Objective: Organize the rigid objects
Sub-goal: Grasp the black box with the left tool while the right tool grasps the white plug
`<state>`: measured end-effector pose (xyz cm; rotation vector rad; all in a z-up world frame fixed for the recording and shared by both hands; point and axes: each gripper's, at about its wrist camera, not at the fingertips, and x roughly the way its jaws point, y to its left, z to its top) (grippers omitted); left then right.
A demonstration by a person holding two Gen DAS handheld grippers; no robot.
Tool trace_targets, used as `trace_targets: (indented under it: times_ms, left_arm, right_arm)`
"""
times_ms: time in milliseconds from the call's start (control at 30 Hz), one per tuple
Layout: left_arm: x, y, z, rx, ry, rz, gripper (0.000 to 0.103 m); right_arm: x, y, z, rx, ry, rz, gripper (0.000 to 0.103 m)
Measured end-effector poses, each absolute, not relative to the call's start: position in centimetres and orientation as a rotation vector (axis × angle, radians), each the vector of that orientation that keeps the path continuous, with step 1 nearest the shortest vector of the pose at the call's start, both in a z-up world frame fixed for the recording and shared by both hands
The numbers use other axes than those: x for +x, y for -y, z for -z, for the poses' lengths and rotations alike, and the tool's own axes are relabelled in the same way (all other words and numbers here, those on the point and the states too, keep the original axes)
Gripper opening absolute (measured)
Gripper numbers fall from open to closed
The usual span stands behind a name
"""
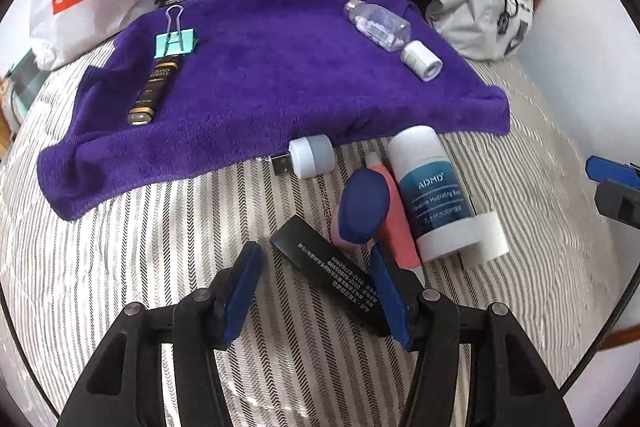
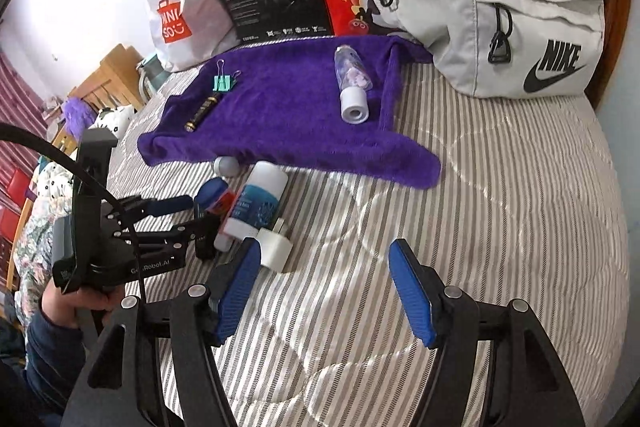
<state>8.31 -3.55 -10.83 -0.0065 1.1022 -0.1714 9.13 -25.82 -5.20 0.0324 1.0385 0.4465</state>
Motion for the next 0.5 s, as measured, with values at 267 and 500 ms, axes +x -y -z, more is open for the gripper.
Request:
trace_targets:
  times_ms: [267,500]
  left_arm:
    - [6.1,0.4,10.9,0.054,-1.1,0.083,0.056]
    - [6.3,1.6,11.0,0.129,-1.055,0.16,0.044]
  right_arm:
    - [9.0,24.7,6.9,0.006,-1.086,-0.465,0.066]
    - [9.1,23.2,7.7,-0.006,-1.107,-0.489,0.066]
